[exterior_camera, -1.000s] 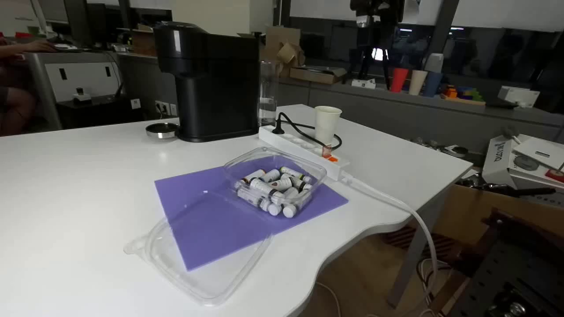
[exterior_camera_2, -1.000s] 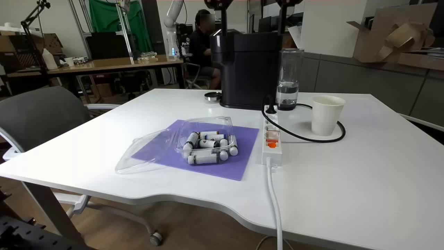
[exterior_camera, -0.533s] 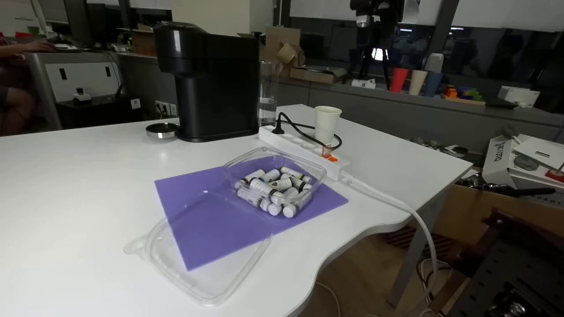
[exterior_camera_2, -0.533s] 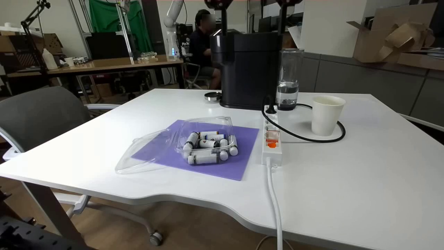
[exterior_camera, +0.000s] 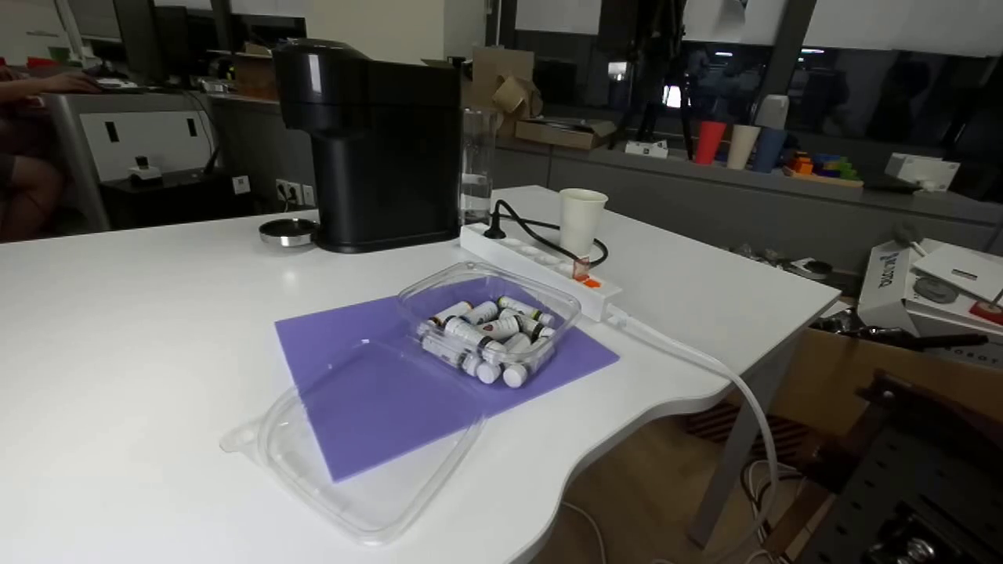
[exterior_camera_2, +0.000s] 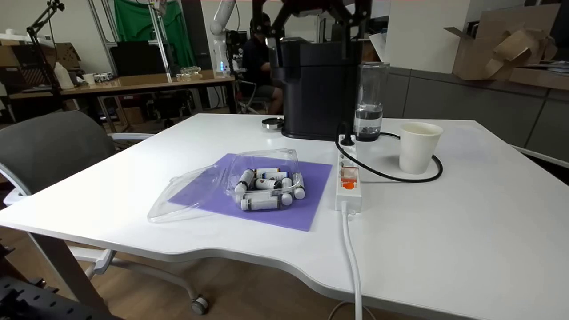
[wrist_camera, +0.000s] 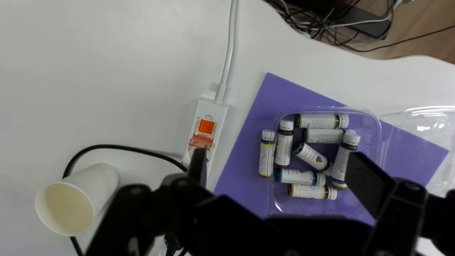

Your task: Close the lid of the bowl

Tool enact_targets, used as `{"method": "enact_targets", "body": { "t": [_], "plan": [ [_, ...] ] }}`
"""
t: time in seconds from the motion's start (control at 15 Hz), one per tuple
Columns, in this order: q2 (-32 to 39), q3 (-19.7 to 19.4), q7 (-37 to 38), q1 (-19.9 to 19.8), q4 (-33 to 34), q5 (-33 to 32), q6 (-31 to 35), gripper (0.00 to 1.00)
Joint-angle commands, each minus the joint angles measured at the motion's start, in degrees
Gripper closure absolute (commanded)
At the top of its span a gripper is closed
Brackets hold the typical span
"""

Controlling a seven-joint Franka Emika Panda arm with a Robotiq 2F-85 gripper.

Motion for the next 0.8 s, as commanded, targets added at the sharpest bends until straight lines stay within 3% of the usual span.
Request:
{"method": "enact_targets", "body": {
  "t": [0.0,0.2,0.4,0.47,0.67,0.73],
  "plan": [
    [-2.59,3.06,-0.96,0.40,-9.11,-6.87,10.20,0.00],
    [-4.26,4.84,-2.60,1.09,-17.83,-11.59,19.79,0.00],
    [-6.72,4.75,-7.59,2.17,-27.42,-12.27,30.74,0.00],
    [-0.08,4.14,-12.19,4.53,-21.03,-7.96,32.00,0.00],
    [0.36,2.16,-22.78,10.14,-22.74,4.67,39.71,0.00],
    [0.09,4.57,-17.92,6.48,-22.39,-0.32,36.53,0.00]
  ]
}}
